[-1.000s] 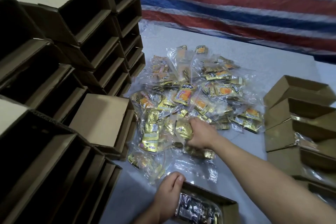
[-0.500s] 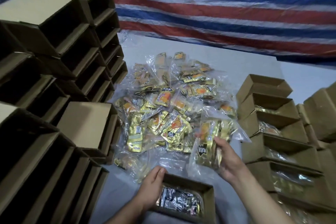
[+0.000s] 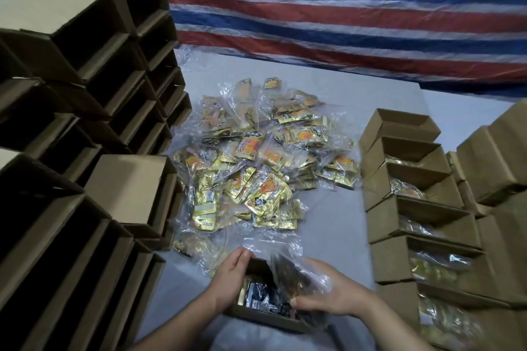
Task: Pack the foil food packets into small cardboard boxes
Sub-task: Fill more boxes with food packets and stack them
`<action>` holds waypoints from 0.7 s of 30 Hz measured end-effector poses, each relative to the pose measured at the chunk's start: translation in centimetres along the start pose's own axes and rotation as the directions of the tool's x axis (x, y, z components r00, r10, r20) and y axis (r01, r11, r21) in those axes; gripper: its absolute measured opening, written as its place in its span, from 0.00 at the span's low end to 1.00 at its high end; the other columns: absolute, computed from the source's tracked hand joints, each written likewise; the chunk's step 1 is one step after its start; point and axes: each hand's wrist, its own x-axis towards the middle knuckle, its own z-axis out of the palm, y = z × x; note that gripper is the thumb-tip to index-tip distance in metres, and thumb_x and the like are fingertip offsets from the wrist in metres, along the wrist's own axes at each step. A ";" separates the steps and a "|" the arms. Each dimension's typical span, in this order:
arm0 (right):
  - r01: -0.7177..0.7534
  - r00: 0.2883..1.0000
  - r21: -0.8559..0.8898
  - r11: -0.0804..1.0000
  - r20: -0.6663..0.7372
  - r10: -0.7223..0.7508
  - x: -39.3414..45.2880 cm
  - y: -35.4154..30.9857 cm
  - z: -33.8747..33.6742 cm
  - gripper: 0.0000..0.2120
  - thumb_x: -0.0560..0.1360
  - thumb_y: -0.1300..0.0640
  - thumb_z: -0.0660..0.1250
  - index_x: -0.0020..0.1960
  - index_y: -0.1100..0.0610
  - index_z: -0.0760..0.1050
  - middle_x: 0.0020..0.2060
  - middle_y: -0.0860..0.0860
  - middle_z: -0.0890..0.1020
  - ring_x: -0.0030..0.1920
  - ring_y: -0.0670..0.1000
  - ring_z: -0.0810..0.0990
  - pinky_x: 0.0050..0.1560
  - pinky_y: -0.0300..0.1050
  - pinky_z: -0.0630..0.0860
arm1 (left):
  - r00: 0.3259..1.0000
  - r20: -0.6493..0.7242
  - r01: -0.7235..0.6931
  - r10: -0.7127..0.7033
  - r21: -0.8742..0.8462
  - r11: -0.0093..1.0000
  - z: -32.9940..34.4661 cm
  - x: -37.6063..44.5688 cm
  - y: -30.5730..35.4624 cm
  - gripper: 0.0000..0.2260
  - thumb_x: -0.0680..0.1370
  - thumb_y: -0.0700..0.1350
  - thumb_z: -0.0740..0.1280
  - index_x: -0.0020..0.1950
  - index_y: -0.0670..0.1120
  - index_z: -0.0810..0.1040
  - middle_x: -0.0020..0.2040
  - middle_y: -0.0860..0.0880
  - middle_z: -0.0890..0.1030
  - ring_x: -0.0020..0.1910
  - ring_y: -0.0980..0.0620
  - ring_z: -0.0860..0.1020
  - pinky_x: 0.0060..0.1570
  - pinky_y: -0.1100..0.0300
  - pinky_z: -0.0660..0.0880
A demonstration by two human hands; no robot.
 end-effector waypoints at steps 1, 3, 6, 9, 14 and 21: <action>0.004 1.000 -0.062 0.998 -0.002 -0.004 0.1 -0.1 0.1 0.33 0.73 0.57 0.76 0.74 0.59 0.67 0.64 0.55 0.77 0.63 0.54 0.77 0.67 0.51 0.72 | 1.000 0.001 -0.002 0.002 -0.005 1.000 0.0 0.0 0.0 0.14 0.84 0.51 0.57 0.46 0.49 0.78 0.42 0.53 0.83 0.45 0.57 0.80 0.51 0.57 0.73; 0.028 1.000 -0.211 0.977 0.017 -0.025 0.5 -0.5 0.2 0.29 0.74 0.54 0.75 0.72 0.58 0.69 0.63 0.54 0.79 0.61 0.54 0.78 0.65 0.49 0.72 | 1.000 0.014 0.008 -0.008 -0.031 0.999 -0.1 0.0 0.0 0.13 0.84 0.50 0.57 0.47 0.48 0.78 0.41 0.55 0.83 0.43 0.58 0.80 0.48 0.60 0.73; 0.044 0.995 -0.375 0.926 0.097 -0.008 1.5 -1.0 0.7 0.28 0.73 0.50 0.72 0.71 0.48 0.70 0.59 0.46 0.80 0.58 0.49 0.78 0.58 0.36 0.74 | 0.997 0.067 0.048 -0.038 -0.163 0.985 -0.1 0.3 0.2 0.12 0.84 0.46 0.58 0.50 0.40 0.77 0.41 0.50 0.82 0.45 0.51 0.80 0.50 0.58 0.74; 0.055 0.989 -0.416 0.908 0.150 0.009 2.4 -0.4 1.7 0.23 0.76 0.48 0.69 0.69 0.43 0.70 0.62 0.43 0.79 0.60 0.46 0.79 0.61 0.43 0.75 | 0.995 0.075 0.077 -0.062 -0.218 0.973 0.1 0.3 0.4 0.12 0.84 0.46 0.58 0.50 0.40 0.77 0.43 0.44 0.81 0.47 0.48 0.79 0.54 0.52 0.74; 0.030 0.987 -0.399 0.916 0.156 0.036 2.8 0.2 2.3 0.22 0.75 0.40 0.67 0.67 0.39 0.69 0.61 0.38 0.79 0.59 0.40 0.78 0.63 0.44 0.75 | 0.995 0.061 0.089 -0.077 -0.225 0.970 0.3 0.0 0.5 0.12 0.84 0.47 0.58 0.47 0.45 0.78 0.41 0.48 0.81 0.45 0.51 0.79 0.52 0.54 0.73; 0.080 0.965 -0.462 0.883 0.257 0.047 3.9 -0.3 2.1 0.18 0.77 0.43 0.68 0.62 0.49 0.71 0.57 0.48 0.79 0.55 0.50 0.79 0.57 0.49 0.76 | 0.990 0.096 0.127 -0.103 -0.285 0.950 0.1 0.4 0.1 0.12 0.83 0.48 0.60 0.44 0.47 0.80 0.42 0.45 0.80 0.47 0.46 0.78 0.53 0.51 0.72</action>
